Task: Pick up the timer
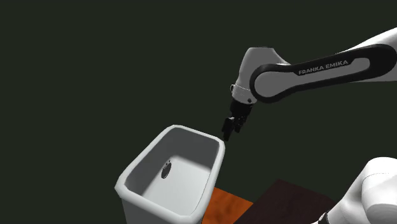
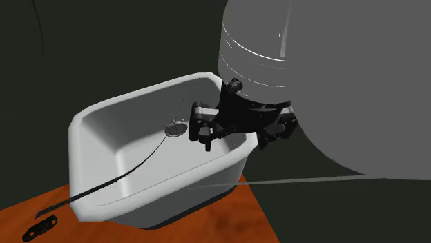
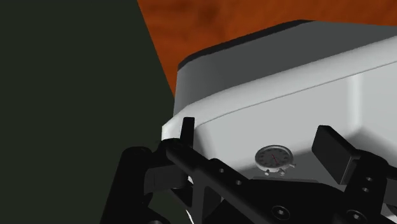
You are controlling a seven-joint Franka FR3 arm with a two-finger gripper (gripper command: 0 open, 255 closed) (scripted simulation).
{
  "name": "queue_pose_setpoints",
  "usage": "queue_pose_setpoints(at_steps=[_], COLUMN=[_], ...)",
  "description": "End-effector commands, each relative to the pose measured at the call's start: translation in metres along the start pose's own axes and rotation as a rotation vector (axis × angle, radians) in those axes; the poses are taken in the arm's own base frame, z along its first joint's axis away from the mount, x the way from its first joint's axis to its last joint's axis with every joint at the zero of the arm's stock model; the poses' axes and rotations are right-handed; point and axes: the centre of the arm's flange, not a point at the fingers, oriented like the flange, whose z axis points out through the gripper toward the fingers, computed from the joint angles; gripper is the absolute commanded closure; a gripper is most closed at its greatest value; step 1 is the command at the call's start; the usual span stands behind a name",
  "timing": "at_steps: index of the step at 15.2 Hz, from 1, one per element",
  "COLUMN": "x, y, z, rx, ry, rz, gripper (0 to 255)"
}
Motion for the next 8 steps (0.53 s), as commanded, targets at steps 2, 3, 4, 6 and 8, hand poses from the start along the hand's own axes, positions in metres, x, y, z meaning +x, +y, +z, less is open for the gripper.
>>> queue_pose_setpoints(at_steps=[2,3,4,6,8], x=[0.022,0.030,0.038,0.053,0.069], y=[-0.010,-0.014,-0.019,-0.028,-0.037], z=[0.028,0.037,0.045,0.063,0.080], rx=[0.004,0.005,0.007,0.009,0.012], ry=[0.023,0.031,0.038,0.052,0.066], rz=[-0.052,-0.069,-0.086,-0.120,-0.153], gripper=[0,0,0,0,0])
